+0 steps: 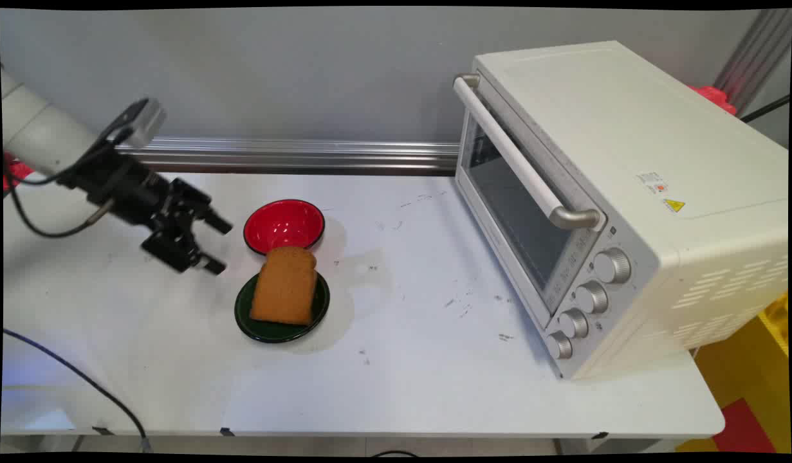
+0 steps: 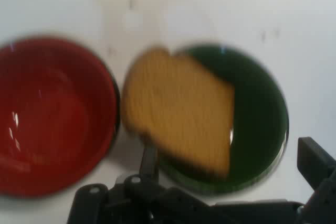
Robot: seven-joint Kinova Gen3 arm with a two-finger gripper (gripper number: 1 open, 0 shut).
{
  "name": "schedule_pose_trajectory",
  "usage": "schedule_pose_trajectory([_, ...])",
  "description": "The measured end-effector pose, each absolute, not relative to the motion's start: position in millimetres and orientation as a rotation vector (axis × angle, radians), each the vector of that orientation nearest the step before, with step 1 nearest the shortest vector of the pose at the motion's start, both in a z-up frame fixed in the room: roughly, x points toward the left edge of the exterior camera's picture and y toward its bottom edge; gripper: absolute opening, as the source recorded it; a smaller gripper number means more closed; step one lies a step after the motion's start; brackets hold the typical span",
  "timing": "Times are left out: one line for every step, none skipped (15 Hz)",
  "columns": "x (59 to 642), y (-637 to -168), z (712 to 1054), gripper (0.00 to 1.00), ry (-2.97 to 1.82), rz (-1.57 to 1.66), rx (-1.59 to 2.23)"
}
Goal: Open the oven
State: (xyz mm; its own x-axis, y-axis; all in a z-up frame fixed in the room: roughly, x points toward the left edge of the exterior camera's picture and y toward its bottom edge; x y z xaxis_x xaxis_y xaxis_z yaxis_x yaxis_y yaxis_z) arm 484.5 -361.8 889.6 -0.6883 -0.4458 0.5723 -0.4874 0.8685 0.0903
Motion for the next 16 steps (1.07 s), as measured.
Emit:
schedule_pose_trajectory([482.0, -364.0, 892.2, 1.00, -2.418, 0.095, 0.674])
schedule_pose_trajectory([478.1, -367.3, 896.0, 1.00, -2.396, 0.100, 0.675])
schedule_pose_trajectory([472.2, -371.9, 901.3, 1.00, -2.366, 0.107, 0.675])
schedule_pose_trajectory([464.6, -377.4, 907.5, 1.00, -2.333, 0.117, 0.674])
schedule_pose_trajectory([459.2, -381.3, 911.8, 1.00, -2.313, 0.126, 0.672])
schedule_pose_trajectory([452.3, -385.8, 917.0, 1.00, -2.292, 0.139, 0.668])
schedule_pose_trajectory([447.4, -389.0, 920.6, 1.00, -2.279, 0.148, 0.665])
schedule_pose_trajectory([438.3, -394.2, 927.2, 1.00, -2.259, 0.163, 0.657])
schedule_pose_trajectory([430.4, -398.3, 933.1, 1.00, -2.243, 0.178, 0.650])
schedule_pose_trajectory([424.9, -401.1, 937.0, 1.00, -2.233, 0.186, 0.645])
schedule_pose_trajectory([416.4, -405.5, 943.2, 1.00, -2.219, 0.202, 0.637])
schedule_pose_trajectory([407.0, -410.6, 950.2, 1.00, -2.206, 0.220, 0.629])
schedule_pose_trajectory([396.5, -416.4, 958.1, 1.00, -2.192, 0.240, 0.623])
schedule_pose_trajectory([388.6, -420.6, 964.1, 1.00, -2.184, 0.254, 0.619])
schedule_pose_trajectory([383.3, -423.3, 968.2, 1.00, -2.179, 0.263, 0.617])
schedule_pose_trajectory([375.5, -426.9, 974.1, 1.00, -2.174, 0.274, 0.614])
